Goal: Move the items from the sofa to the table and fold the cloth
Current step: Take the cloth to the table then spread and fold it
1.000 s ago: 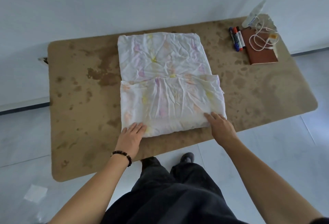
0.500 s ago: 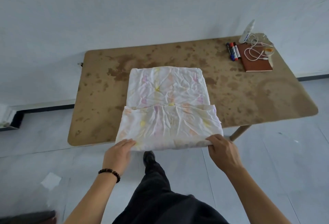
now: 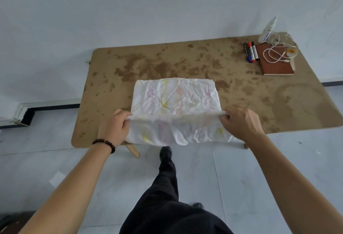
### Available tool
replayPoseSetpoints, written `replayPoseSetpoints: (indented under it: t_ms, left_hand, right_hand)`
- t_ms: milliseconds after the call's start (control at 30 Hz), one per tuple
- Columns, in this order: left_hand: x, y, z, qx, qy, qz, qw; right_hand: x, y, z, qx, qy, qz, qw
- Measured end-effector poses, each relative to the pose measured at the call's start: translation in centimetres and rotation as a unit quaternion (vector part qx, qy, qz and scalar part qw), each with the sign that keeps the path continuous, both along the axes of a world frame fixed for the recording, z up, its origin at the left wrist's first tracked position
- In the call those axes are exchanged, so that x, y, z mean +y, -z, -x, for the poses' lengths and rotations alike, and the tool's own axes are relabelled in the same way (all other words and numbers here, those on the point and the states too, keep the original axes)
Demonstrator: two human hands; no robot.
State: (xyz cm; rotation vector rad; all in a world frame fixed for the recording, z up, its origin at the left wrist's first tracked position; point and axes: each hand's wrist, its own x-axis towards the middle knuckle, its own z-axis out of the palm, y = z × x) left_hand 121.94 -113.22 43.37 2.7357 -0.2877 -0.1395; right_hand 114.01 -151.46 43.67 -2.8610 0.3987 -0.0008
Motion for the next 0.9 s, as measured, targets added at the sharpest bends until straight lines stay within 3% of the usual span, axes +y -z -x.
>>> replayPoseSetpoints:
  t_ms: [333, 533, 633, 767, 833, 900]
  left_hand:
    - [-3.5, 6.6, -22.4, 0.132, 0.001, -0.050, 0.990]
    - [-4.2, 10.9, -30.6, 0.193, 0.026, -0.054, 0.979]
    - [-5.1, 12.1, -31.0, 0.148, 0.021, -0.063, 0.987]
    - [-7.0, 12.3, -25.9, -0.083, 0.053, -0.008, 0.995]
    - [-8.2, 13.1, -22.2, -0.049, 0.120, -0.010, 0.992]
    - [-8.4, 14.7, -19.3, 0.043, 0.139, -0.065, 0.987]
  right_hand:
    - [-2.8, 4.6, -18.4, 0.105, 0.025, 0.025, 0.994]
    - [-3.1, 8.7, -25.7, 0.147, 0.065, 0.042, 0.986]
    - [-2.2, 10.4, -26.4, 0.119, 0.102, 0.036, 0.987]
    - [2.9, 12.7, -24.0, -0.026, 0.067, 0.029, 0.997]
    - [5.8, 14.1, -22.3, 0.002, 0.016, -0.013, 1.000]
    - [7.3, 15.5, -21.4, 0.094, -0.026, -0.034, 0.995]
